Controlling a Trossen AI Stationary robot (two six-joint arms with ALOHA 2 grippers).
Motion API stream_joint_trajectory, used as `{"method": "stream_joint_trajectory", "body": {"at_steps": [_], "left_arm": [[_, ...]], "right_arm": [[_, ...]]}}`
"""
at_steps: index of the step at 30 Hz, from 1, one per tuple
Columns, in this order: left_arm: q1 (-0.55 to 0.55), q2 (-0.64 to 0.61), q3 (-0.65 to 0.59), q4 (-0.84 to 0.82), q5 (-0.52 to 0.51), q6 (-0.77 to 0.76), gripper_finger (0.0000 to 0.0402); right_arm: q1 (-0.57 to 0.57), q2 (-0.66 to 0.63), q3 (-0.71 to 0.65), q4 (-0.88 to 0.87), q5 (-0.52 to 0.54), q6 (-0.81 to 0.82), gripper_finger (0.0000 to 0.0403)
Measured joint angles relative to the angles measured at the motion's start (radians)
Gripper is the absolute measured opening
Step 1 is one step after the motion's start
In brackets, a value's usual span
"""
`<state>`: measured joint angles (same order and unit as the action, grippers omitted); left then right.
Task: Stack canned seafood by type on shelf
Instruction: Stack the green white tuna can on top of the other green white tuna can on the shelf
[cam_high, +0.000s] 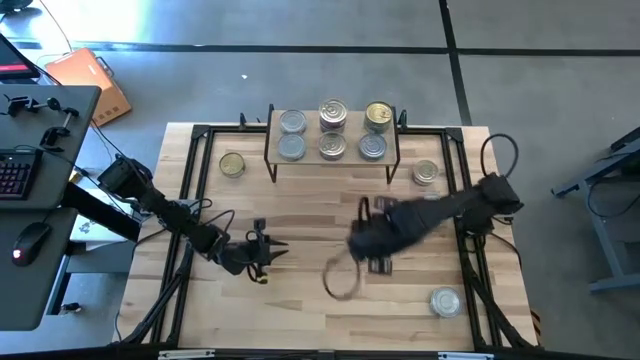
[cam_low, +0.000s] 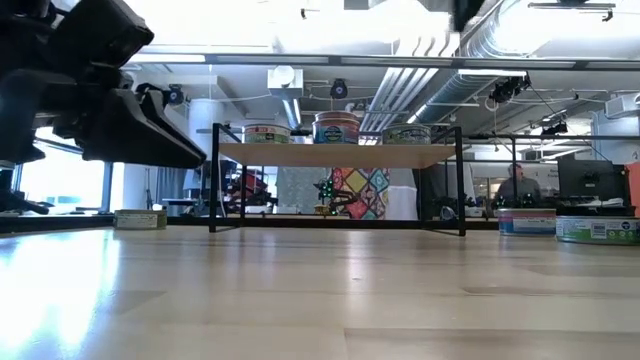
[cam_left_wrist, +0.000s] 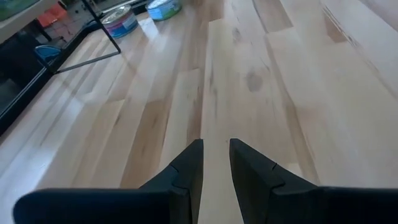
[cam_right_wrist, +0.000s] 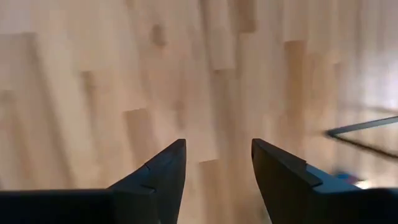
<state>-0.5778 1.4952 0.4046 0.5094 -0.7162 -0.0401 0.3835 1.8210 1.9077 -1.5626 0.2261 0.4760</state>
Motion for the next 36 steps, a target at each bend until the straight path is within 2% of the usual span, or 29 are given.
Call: {"method": "stream_joint_trajectory", "body": {"at_steps": [6, 10, 13, 18, 22, 25, 34, 36], "left_arm": [[0.031, 0.000, 0.000, 0.038, 0.000, -0.007, 0.0069], [0.056, 0.000, 0.000, 0.078, 0.000, 0.001, 0.0069], [0.079, 0.000, 0.000, 0.111, 0.000, 0.018, 0.0069], [0.125, 0.000, 0.000, 0.185, 0.045, 0.019, 0.0069], [0.154, 0.000, 0.001, 0.233, 0.128, 0.028, 0.0069], [0.165, 0.000, 0.002, 0.254, 0.162, 0.027, 0.0069], [0.165, 0.000, 0.002, 0.252, 0.164, -0.015, 0.0069], [0.165, 0.000, 0.002, 0.252, 0.164, -0.030, 0.0069]], "right_arm": [[0.222, -0.167, -0.258, -0.001, 0.006, 0.409, 0.0169], [0.361, -0.268, -0.451, 0.124, -0.014, 0.692, 0.0169], [0.436, -0.300, -0.595, 0.256, -0.102, 0.810, 0.0167], [0.472, -0.290, -0.800, 0.511, -0.280, 0.860, 0.0127], [0.469, -0.284, -0.916, 0.677, -0.332, 0.860, 0.0064], [0.472, -0.284, -0.972, 0.699, -0.411, 0.877, 0.0015], [0.509, -0.287, -1.066, 0.729, -0.546, 0.923, 0.0007], [0.505, -0.288, -1.074, 0.751, -0.546, 0.904, 0.0002]]}}
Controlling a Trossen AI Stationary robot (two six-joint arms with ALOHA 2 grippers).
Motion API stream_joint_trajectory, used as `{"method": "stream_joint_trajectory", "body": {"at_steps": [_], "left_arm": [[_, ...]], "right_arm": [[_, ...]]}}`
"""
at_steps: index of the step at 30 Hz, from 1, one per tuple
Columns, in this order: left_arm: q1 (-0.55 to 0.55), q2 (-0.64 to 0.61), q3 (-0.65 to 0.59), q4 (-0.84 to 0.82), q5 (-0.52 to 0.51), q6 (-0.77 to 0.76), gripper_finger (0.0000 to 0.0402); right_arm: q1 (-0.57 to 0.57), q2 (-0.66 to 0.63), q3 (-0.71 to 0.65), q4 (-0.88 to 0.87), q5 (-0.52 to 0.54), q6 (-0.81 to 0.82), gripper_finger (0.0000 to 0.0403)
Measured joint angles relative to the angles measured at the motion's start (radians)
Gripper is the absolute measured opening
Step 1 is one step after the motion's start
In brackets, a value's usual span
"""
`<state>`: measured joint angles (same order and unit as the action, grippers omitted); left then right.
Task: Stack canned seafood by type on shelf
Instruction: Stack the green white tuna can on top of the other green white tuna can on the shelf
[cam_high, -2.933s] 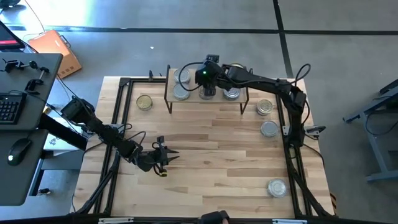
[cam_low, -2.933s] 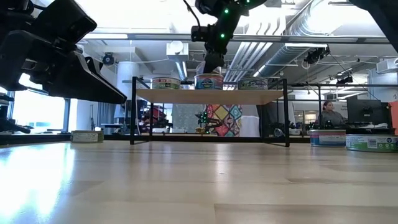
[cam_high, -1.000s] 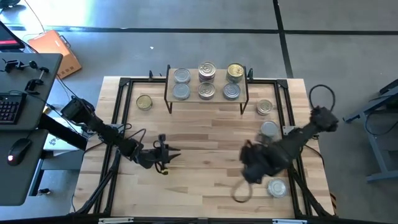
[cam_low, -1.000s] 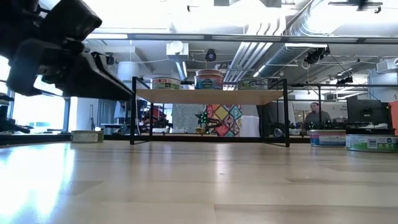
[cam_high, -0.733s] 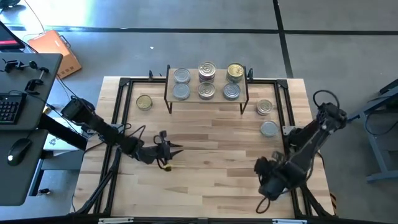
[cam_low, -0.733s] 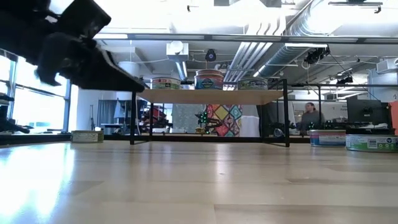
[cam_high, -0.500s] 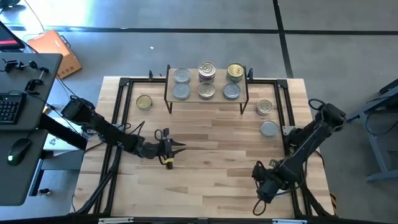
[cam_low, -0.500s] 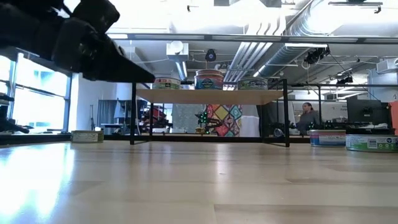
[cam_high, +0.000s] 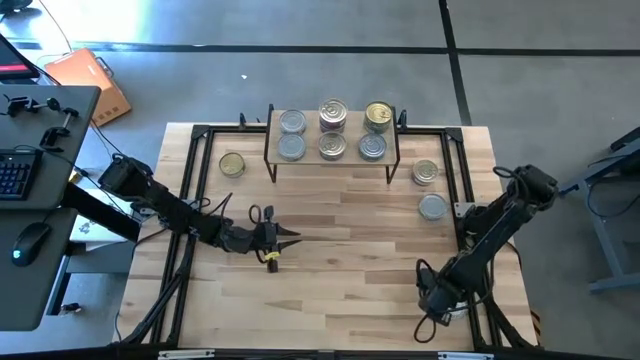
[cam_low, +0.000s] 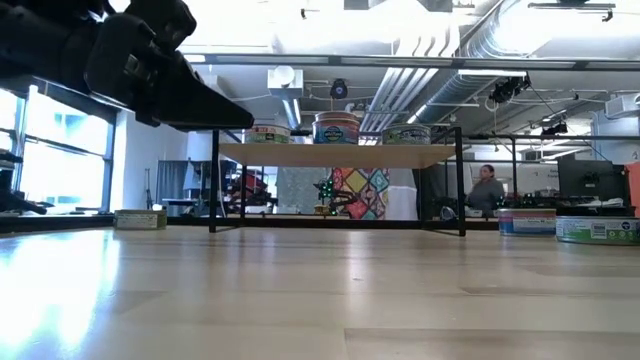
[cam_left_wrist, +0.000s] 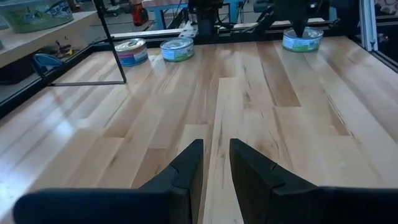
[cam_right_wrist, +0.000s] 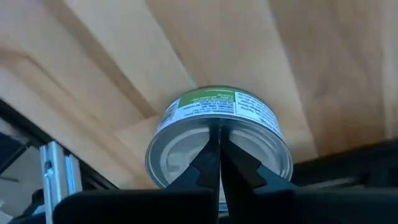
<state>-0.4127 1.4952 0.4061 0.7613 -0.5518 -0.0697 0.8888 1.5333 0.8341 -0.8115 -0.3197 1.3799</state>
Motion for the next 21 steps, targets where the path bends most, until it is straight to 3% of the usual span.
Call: {"method": "stream_joint_trajectory", "body": {"at_steps": [6, 10, 12, 16, 21], "left_arm": [[-0.024, 0.000, 0.007, 0.000, 0.000, -0.004, 0.0069], [-0.041, 0.000, 0.028, 0.000, 0.000, 0.014, 0.0069], [-0.045, 0.000, 0.038, 0.001, 0.000, 0.029, 0.0069], [-0.048, 0.000, 0.059, 0.000, 0.008, 0.042, 0.0069], [-0.048, 0.000, 0.073, -0.007, 0.064, 0.060, 0.0069]], "right_arm": [[-0.111, 0.002, 0.001, 0.218, 0.222, -0.152, 0.0001], [-0.226, 0.010, -0.007, 0.475, 0.525, -0.329, 0.0002], [-0.267, 0.005, -0.006, 0.626, 0.625, -0.479, 0.0002], [-0.303, -0.001, -0.005, 0.762, 0.609, -0.703, 0.0002], [-0.307, 0.006, -0.008, 0.721, 0.643, -0.816, 0.0002]]}}
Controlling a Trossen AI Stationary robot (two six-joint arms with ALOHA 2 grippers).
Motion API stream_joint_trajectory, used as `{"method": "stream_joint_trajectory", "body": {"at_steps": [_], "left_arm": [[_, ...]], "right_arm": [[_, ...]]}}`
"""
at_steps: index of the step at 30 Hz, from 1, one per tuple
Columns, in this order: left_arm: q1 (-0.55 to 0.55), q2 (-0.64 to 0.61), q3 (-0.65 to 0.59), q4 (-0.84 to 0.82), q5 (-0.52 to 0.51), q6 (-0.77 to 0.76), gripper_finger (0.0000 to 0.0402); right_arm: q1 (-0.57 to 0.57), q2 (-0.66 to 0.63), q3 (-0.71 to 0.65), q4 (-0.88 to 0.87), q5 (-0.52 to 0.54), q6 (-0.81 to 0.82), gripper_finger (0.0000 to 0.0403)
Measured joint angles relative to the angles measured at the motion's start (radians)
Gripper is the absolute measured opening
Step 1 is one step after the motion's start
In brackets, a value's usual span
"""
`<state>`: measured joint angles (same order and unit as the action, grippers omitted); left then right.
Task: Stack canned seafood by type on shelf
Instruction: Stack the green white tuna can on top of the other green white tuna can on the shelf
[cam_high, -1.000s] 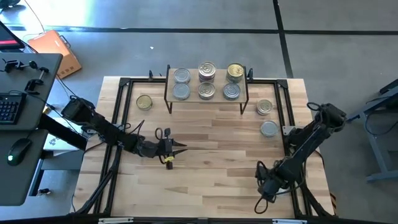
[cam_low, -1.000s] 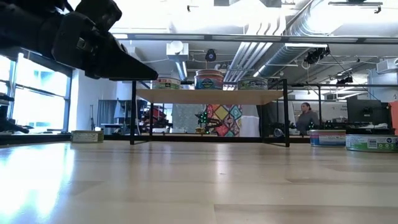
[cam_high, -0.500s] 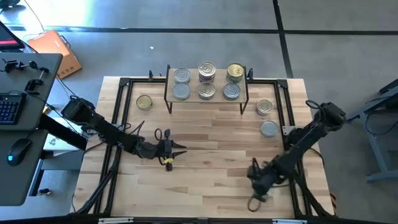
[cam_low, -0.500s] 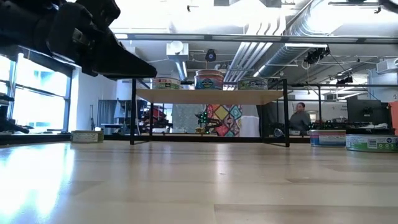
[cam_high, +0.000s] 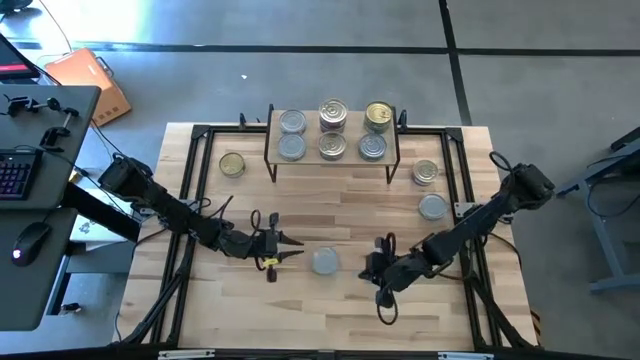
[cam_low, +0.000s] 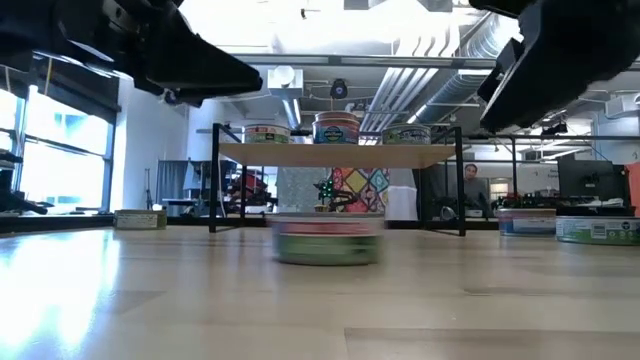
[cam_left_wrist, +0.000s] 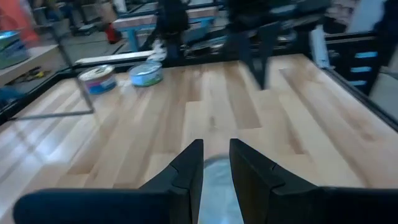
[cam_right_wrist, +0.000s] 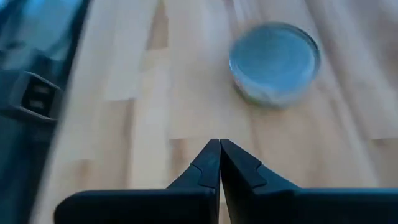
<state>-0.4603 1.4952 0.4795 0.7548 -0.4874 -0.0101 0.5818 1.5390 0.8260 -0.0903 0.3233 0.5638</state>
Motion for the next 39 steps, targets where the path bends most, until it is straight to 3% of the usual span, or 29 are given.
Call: {"method": "stream_joint_trajectory", "body": {"at_steps": [5, 8, 16, 18, 25, 29, 33, 39], "left_arm": [[-0.003, 0.017, 0.023, -0.009, 0.109, 0.088, 0.0069], [-0.006, 0.021, 0.060, -0.080, 0.155, 0.134, 0.0069], [-0.005, 0.017, 0.261, -0.649, 0.175, 0.181, 0.0086], [-0.005, 0.032, 0.267, -0.705, 0.176, 0.212, 0.0101], [-0.005, 0.180, 0.267, -0.555, 0.214, 0.370, 0.0164], [0.015, 0.272, 0.266, -0.534, 0.182, 0.427, 0.0177], [0.024, 0.331, 0.272, -0.469, 0.157, 0.415, 0.0150], [0.015, 0.353, 0.271, -0.422, 0.182, 0.389, 0.0070]], "right_arm": [[-0.002, 0.065, -0.016, 0.050, 0.155, -0.103, 0.0022], [-0.020, 0.140, -0.024, 0.226, 0.174, -0.226, 0.0055], [-0.081, 0.329, -0.024, 0.645, 0.143, -0.399, 0.0157], [-0.093, 0.360, -0.024, 0.706, 0.140, -0.400, 0.0171], [-0.107, 0.416, -0.024, 0.829, 0.139, -0.415, 0.0176], [-0.097, 0.416, -0.023, 0.843, 0.138, -0.433, 0.0172], [-0.097, 0.416, -0.023, 0.857, 0.137, -0.433, 0.0171], [-0.098, 0.416, -0.023, 0.869, 0.138, -0.425, 0.0171]]}}
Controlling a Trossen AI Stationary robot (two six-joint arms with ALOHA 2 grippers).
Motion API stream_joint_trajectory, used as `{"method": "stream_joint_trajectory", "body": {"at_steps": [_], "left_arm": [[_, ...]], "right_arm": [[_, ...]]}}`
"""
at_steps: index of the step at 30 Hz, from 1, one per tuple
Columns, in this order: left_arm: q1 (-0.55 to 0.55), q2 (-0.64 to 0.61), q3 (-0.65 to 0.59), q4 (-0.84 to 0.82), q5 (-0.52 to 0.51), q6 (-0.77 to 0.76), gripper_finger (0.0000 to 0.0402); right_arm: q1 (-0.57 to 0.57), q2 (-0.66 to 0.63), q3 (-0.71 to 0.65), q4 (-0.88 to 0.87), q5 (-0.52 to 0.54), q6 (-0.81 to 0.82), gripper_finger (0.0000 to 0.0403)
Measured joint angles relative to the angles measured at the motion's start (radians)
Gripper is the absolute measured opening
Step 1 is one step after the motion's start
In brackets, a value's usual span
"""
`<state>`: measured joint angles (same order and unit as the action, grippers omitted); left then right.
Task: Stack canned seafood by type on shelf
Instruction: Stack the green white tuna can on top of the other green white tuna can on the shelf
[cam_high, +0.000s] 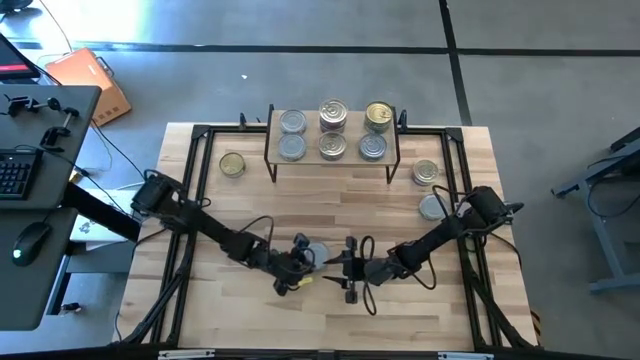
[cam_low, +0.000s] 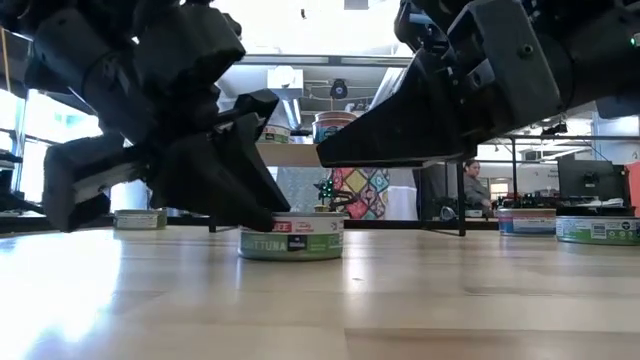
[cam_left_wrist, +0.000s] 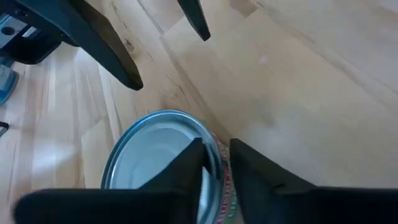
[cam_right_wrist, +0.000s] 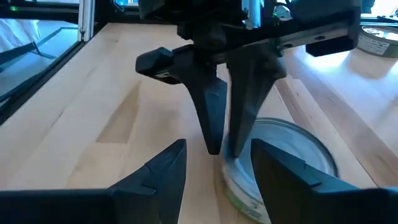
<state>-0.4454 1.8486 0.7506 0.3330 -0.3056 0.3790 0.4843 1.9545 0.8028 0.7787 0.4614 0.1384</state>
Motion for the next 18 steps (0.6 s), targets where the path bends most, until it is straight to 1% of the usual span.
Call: {"method": "stream_joint_trajectory", "body": {"at_steps": [4, 6, 9, 12, 16, 18], "left_arm": [[-0.007, -0.015, -0.002, -0.004, -0.003, -0.026, 0.0019], [-0.015, -0.021, 0.003, -0.013, -0.013, -0.040, 0.0006], [-0.035, -0.038, 0.028, -0.058, -0.023, -0.057, 0.0004], [-0.060, -0.047, 0.085, -0.169, -0.018, -0.082, 0.0001], [-0.090, -0.047, 0.174, -0.354, -0.077, -0.091, 0.0000], [-0.098, -0.048, 0.209, -0.408, -0.098, -0.101, 0.0000]], "right_arm": [[0.000, 0.000, 0.000, 0.026, 0.001, 0.000, 0.0171], [0.000, 0.000, 0.000, 0.057, 0.002, -0.008, 0.0171], [0.002, 0.000, 0.000, 0.097, 0.002, -0.031, 0.0171], [0.005, 0.000, 0.000, 0.116, 0.005, -0.051, 0.0171], [0.005, 0.000, 0.000, 0.109, 0.005, -0.049, 0.0171], [0.005, 0.000, 0.000, 0.109, 0.005, -0.050, 0.0171]]}}
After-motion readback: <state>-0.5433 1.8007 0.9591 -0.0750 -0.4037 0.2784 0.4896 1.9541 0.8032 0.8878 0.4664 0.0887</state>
